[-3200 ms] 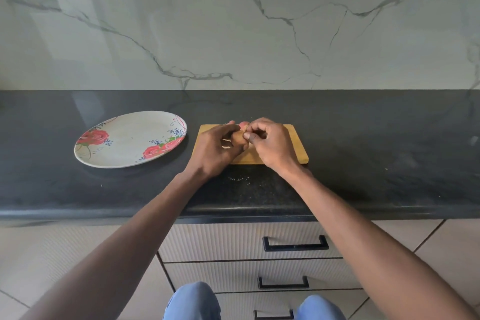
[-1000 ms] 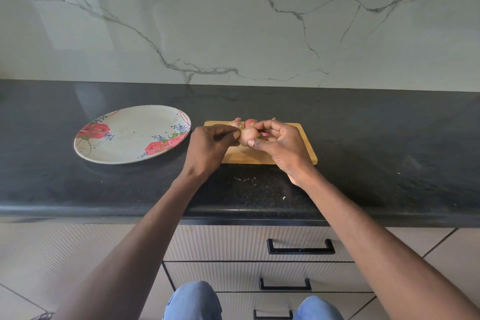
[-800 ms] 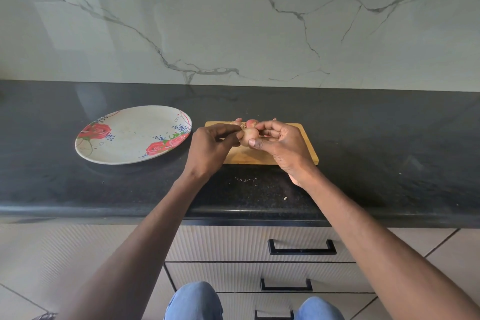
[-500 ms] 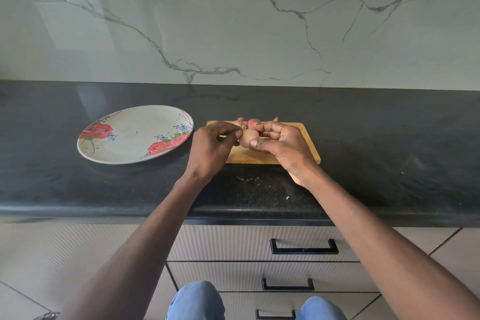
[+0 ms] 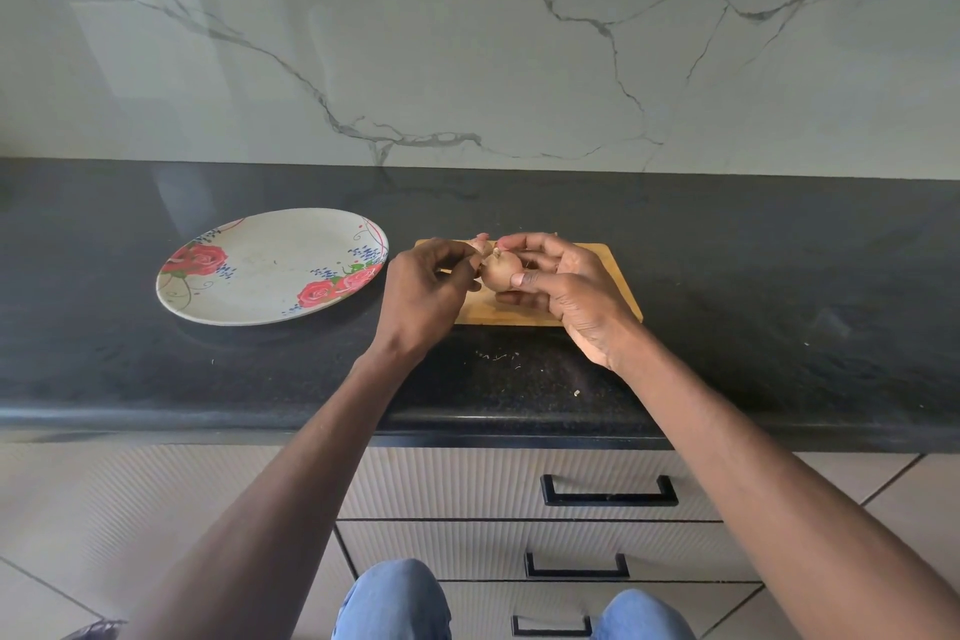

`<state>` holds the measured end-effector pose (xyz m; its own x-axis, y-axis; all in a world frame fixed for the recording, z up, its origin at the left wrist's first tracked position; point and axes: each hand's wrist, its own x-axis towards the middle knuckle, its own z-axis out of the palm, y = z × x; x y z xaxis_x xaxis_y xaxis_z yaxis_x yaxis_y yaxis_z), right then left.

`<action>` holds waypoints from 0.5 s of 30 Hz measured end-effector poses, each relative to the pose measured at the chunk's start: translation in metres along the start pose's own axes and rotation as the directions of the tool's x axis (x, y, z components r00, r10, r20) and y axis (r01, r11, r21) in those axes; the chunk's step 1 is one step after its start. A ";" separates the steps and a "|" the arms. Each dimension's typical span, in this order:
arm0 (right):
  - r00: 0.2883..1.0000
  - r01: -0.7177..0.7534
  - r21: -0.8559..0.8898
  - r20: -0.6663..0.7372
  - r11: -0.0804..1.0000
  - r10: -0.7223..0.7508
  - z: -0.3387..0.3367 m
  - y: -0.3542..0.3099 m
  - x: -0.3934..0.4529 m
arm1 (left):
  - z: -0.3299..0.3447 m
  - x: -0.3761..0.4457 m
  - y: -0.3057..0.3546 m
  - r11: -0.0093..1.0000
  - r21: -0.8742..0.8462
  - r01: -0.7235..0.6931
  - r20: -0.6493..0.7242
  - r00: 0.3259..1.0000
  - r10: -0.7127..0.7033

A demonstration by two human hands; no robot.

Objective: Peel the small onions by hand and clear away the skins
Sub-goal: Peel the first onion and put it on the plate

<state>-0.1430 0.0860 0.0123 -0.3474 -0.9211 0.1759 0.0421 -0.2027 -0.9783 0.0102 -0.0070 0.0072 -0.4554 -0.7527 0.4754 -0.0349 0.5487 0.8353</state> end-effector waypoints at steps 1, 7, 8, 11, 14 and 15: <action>1.000 0.000 0.010 0.010 1.000 0.000 0.000 0.000 0.000 | 0.000 0.000 0.000 1.000 0.004 0.004 -0.004 1.000 -0.004; 1.000 0.001 0.048 0.013 0.999 -0.001 -0.003 0.000 0.000 | -0.003 -0.001 0.004 1.000 0.018 0.011 -0.025 1.000 -0.011; 1.000 0.002 0.063 0.009 0.998 -0.003 -0.004 -0.001 0.000 | -0.003 -0.001 0.004 1.000 0.020 0.011 -0.024 1.000 -0.011; 1.000 0.010 0.096 -0.002 0.995 -0.010 -0.006 -0.003 0.000 | -0.003 -0.004 0.005 0.999 0.035 -0.008 0.011 1.000 0.007; 0.999 0.032 0.080 -0.023 0.996 -0.030 -0.006 -0.003 -0.001 | -0.003 -0.006 0.004 0.999 0.022 -0.031 0.026 0.999 0.030; 0.999 0.039 0.077 -0.035 0.996 -0.037 -0.006 -0.003 0.000 | -0.004 -0.005 0.004 1.000 -0.017 -0.022 0.032 0.999 0.023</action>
<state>-0.1483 0.0888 0.0147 -0.3816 -0.9007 0.2078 0.1000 -0.2637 -0.9594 0.0161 -0.0028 0.0090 -0.4840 -0.7281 0.4854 -0.0101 0.5593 0.8289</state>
